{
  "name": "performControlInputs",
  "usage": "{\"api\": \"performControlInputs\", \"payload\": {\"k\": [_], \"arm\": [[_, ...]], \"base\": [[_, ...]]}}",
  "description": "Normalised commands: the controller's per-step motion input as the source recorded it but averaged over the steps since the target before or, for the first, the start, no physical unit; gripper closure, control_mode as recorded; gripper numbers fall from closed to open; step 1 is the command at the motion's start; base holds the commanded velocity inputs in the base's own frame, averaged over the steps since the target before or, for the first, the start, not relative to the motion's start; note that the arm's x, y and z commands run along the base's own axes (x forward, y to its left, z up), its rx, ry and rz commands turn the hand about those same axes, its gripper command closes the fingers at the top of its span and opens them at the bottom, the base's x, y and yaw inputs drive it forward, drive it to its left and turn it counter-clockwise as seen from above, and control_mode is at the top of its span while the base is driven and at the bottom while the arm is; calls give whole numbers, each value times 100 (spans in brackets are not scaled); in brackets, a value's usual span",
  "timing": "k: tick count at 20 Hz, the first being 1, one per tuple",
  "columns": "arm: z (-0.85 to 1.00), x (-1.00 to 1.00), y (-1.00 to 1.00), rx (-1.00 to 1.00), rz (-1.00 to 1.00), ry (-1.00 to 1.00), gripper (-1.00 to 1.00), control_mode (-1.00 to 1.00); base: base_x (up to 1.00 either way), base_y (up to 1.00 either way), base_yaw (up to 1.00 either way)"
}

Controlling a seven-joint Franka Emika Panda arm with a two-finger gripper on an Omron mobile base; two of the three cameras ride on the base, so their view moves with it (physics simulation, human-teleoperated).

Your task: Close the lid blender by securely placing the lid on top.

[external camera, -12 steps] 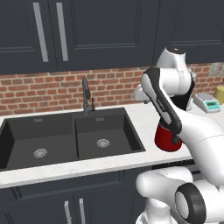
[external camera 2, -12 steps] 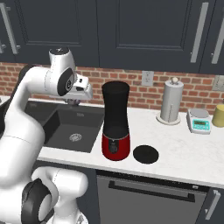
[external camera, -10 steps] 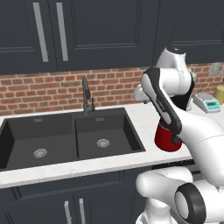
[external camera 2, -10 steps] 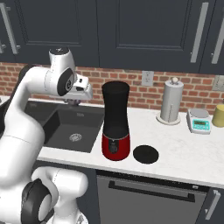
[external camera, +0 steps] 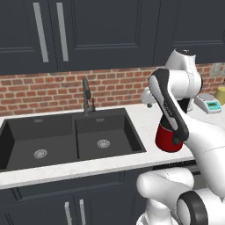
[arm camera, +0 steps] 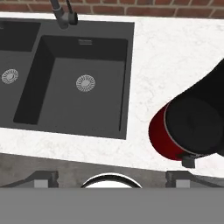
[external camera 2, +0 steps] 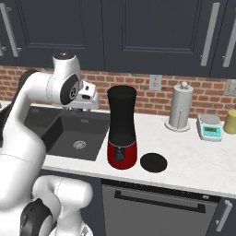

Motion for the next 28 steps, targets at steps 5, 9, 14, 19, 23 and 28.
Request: {"api": "performControlInputs", "payload": {"k": [5,9,14,19,23,28], "arm": [[-18,-23,-48,0,0,0,-100,-100],[-25,-21,-49,0,-1,0,-100,-100],[-31,-21,-52,0,0,0,-100,-100],[-33,-13,-64,0,-1,0,-100,-100],[-35,-8,-73,0,-1,0,-100,-100],[-35,-1,-75,0,0,0,-100,-100]], "base": [[0,0,0],[0,0,0],[0,0,0],[0,0,0],[0,0,0],[0,0,0]]}}
